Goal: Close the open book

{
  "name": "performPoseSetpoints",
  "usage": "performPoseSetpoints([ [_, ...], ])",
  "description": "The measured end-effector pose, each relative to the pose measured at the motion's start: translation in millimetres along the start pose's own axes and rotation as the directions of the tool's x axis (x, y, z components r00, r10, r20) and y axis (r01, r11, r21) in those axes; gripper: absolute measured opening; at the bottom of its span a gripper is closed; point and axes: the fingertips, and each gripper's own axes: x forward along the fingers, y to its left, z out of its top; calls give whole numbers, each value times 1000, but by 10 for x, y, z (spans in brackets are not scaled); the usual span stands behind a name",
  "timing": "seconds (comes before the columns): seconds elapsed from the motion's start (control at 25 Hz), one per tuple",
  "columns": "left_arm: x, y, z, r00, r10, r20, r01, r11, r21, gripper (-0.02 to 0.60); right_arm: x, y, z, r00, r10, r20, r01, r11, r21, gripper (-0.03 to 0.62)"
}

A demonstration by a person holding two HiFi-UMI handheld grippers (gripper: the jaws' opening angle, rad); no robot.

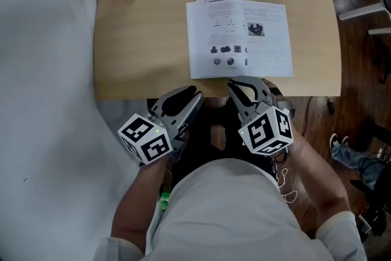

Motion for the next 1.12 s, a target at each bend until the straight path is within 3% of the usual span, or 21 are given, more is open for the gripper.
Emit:
performPoseSetpoints([
  [0.28, 33, 172, -158, 999, 16, -29, -17, 999, -28, 72, 315, 121, -18, 998, 50, -40, -55, 992, -117, 5],
  [0.36, 57, 205, -194, 999, 16, -37, -17, 999, -35, 72, 384, 126, -31, 997, 53, -55, -60, 988, -143, 33],
  [0.68, 134, 268, -264, 999, 4, -53, -6, 999, -51, 72, 627, 124, -191, 986, 47, -162, -91, 956, -280, 34],
  [0.92, 138, 318, -319, 998, 6, -59, -10, 998, -66, 72, 719, 206, -249, 977, 68, -204, -136, 930, -341, 34],
  [1.12, 146, 319, -343, 999, -4, -54, 0, 997, -76, 72, 752, 194, -279, 972, 61, -226, -139, 928, -346, 34],
])
